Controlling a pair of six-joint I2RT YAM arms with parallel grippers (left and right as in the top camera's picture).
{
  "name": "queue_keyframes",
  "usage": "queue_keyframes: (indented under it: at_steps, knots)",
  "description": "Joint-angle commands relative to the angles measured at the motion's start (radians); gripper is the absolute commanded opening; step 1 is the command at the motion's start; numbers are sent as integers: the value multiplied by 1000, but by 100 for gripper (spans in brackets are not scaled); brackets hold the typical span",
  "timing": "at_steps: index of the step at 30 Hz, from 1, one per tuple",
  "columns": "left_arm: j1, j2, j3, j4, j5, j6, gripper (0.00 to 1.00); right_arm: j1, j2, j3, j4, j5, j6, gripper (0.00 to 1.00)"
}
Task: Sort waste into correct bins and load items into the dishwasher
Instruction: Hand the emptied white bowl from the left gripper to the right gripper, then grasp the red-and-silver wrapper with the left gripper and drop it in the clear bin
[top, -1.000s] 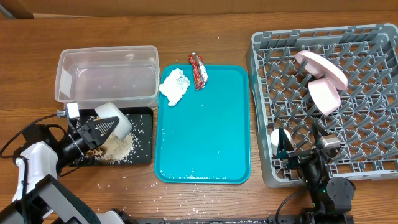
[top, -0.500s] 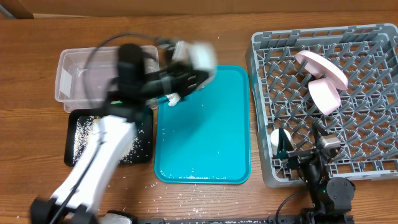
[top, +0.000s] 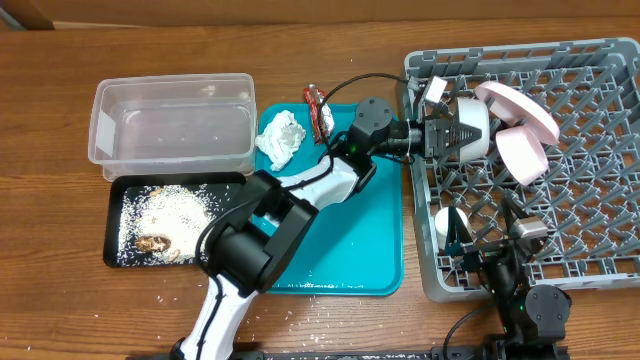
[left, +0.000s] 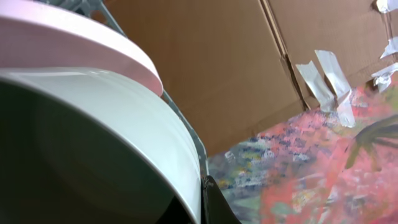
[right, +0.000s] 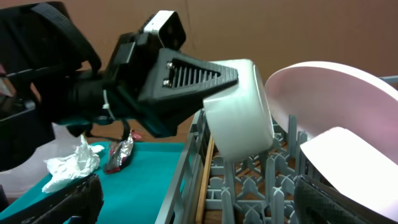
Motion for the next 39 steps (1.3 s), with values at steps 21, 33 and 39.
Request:
queue_keyframes:
  at_steps: [21,33,39]
  knots:
    - [204,15,50,-228,281,-89,100,-3,-9,-11,6,-2,-4,100]
    - [280,-425,54,-1414,-682,642,100,-3,-9,-11,6,-2,-4,100]
    - [233,-368,53,-1462,-1039,737,99,-3,-9,-11,6,-2,-4,100]
